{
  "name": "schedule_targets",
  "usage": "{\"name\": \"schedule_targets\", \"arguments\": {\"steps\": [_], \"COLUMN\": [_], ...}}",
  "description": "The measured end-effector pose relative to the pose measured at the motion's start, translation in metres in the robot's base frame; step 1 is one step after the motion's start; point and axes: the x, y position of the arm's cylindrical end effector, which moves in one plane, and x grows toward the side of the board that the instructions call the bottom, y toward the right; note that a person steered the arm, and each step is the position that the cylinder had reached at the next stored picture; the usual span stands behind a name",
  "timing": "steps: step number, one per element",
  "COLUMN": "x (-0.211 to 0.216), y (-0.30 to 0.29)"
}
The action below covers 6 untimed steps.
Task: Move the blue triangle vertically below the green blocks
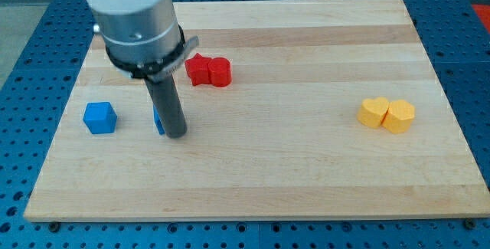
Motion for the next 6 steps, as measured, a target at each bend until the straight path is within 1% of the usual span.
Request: {"name": "schedule_targets", "arguments": {"steps": [1,2,3,4,5,6], "x": [-0.028,-0.03,-0.047,-0.061,-0.06,-0.051], "y": [-0.02,-0.022,-0.044,-0.085,-0.114,-0.097]}}
